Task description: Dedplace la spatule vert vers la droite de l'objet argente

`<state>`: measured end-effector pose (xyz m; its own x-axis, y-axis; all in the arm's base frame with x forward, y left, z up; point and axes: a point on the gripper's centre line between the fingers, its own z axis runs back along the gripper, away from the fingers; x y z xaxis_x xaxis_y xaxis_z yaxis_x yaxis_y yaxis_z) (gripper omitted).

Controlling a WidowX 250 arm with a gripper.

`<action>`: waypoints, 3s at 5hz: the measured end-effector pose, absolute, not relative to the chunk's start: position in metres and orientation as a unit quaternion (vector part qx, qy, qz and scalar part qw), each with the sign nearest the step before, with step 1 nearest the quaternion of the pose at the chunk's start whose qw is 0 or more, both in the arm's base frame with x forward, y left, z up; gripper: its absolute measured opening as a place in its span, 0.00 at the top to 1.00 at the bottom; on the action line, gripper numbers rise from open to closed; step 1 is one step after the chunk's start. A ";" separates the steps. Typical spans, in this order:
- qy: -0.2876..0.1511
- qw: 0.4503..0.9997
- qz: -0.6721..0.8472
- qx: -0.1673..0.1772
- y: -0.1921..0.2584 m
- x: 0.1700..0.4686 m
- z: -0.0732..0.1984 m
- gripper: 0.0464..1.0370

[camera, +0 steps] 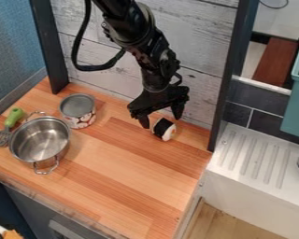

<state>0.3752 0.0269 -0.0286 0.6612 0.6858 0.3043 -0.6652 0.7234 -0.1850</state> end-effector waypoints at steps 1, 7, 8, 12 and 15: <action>-0.164 0.913 0.372 -0.024 0.027 0.370 -0.040 0.04; -0.197 0.854 0.481 0.037 0.181 0.292 -0.001 0.04; -0.186 0.860 0.469 0.071 0.203 0.276 0.000 0.04; -0.139 0.835 0.520 0.118 0.301 0.261 -0.020 0.04; -0.137 0.904 0.403 0.038 0.275 0.275 -0.037 0.04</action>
<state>0.2746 0.2752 -0.0372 0.6371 0.7190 0.2778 -0.7395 0.6718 -0.0425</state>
